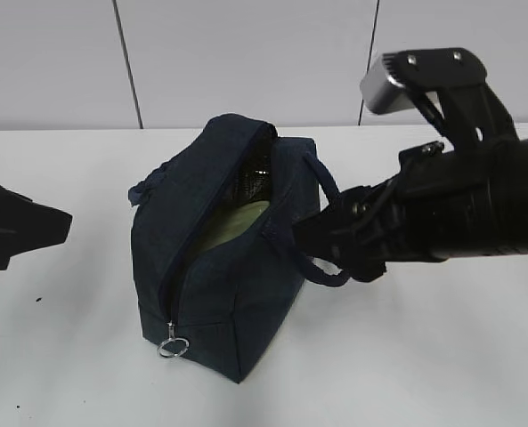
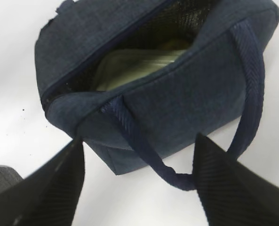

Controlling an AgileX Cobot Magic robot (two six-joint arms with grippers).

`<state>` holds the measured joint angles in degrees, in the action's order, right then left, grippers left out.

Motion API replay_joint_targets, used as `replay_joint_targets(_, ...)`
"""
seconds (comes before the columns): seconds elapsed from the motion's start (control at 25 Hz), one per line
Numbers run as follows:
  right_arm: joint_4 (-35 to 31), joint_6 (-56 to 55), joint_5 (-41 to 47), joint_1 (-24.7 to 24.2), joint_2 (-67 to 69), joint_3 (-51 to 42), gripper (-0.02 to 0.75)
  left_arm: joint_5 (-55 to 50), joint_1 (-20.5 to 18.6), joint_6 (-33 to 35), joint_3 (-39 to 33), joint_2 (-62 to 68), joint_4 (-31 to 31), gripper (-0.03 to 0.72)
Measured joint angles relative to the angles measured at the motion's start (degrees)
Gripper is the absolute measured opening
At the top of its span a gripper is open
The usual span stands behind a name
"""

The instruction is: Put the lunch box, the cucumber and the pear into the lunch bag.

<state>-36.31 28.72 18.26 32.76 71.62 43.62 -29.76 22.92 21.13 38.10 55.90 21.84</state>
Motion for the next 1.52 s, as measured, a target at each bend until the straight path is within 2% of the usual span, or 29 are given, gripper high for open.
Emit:
replay_joint_targets(0.24, -0.50, 0.57, -0.99, 0.00, 0.00, -0.66, 0.545, 0.57, 0.00, 0.00, 0.03, -0.23, 0.05, 0.333)
replay_joint_targets(0.68, -2.62, 0.72, -2.11, 0.00, 0.00, -0.66, 0.538, 0.57, 0.00, 0.00, 0.03, -0.23, 0.18, 0.260)
replay_joint_targets(0.76, -1.11, 0.11, -3.22, 0.69, -0.09, -0.66, 0.523, 0.57, 0.00, 0.00, 0.03, -0.23, 0.18, 0.253)
replay_joint_targets(0.88, 10.19, -8.59, -3.86, 3.72, -0.36, -0.66, 0.498, 0.57, 0.00, 0.00, 0.03, -0.23, 0.18, 0.244)
replay_joint_targets(1.0, 25.41, -20.10, -6.26, 8.37, -0.40, -2.25, 0.491, 0.62, 0.00, 0.00, 0.03, -0.23, 0.20, 0.243)
replay_joint_targets(1.16, 41.65, -35.68, -17.59, 15.10, -0.22, -9.44, 0.482, 0.62, 0.00, 0.00, 0.03, -0.23, 0.20, 0.243)
replay_joint_targets(1.28, 46.85, -40.05, -23.61, 17.51, 2.62, -12.38, 0.452, 0.62, 0.00, 0.00, 0.03, -0.23, 0.20, 0.243)
replay_joint_targets(1.52, 51.19, -41.32, -36.87, 17.72, 14.55, -12.60, 0.433, 0.62, 0.00, 0.00, 0.03, -0.23, 0.20, 0.243)
